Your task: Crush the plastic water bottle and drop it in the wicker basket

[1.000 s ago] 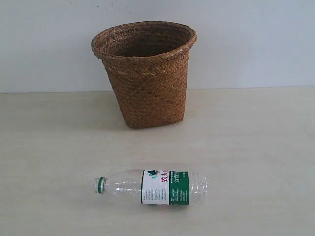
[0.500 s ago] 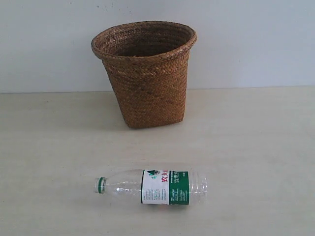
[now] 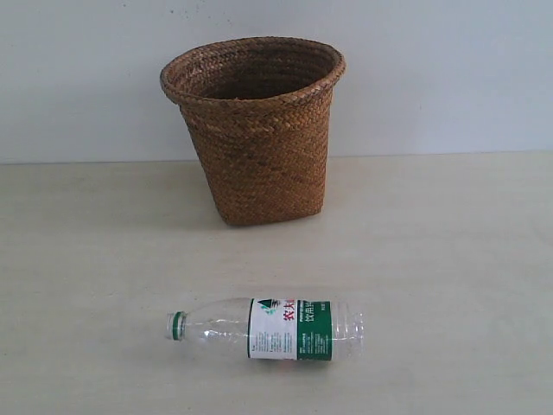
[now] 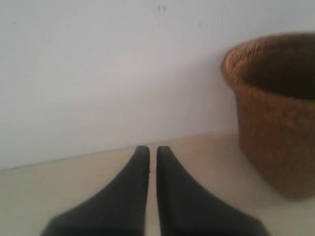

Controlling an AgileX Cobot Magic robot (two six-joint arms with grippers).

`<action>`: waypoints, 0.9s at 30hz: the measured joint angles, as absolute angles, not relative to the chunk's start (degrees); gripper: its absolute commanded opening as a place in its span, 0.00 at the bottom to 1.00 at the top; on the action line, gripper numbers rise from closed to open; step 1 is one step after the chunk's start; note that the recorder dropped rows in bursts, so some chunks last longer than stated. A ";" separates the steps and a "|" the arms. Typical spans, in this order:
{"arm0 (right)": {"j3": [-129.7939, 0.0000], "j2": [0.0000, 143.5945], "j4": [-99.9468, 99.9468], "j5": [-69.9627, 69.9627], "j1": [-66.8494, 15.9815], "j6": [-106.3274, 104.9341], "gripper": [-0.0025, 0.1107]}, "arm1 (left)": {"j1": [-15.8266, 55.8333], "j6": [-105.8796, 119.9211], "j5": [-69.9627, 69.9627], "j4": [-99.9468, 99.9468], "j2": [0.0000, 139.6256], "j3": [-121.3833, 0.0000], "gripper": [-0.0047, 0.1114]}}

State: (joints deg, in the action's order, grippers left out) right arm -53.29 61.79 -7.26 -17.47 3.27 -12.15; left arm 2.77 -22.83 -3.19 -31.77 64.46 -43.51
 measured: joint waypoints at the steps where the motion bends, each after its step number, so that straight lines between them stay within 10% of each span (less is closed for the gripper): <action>1: -54.73 63.05 -7.26 -19.69 3.27 -13.42 0.02 | 3.43 -22.58 0.00 -33.60 65.59 -44.53 0.08; 13: -65.60 75.76 -24.80 -44.64 2.34 -38.62 0.02 | 11.42 9.12 27.25 -16.83 78.49 -55.39 0.08; 27: -65.73 86.46 -27.64 -48.37 -18.71 -48.27 0.02 | 11.90 73.21 49.55 20.73 89.70 -62.21 0.13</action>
State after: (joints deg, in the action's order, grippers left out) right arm -65.73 86.46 -27.64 -48.37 -18.71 -48.27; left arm 11.90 73.21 49.55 20.73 89.70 -62.21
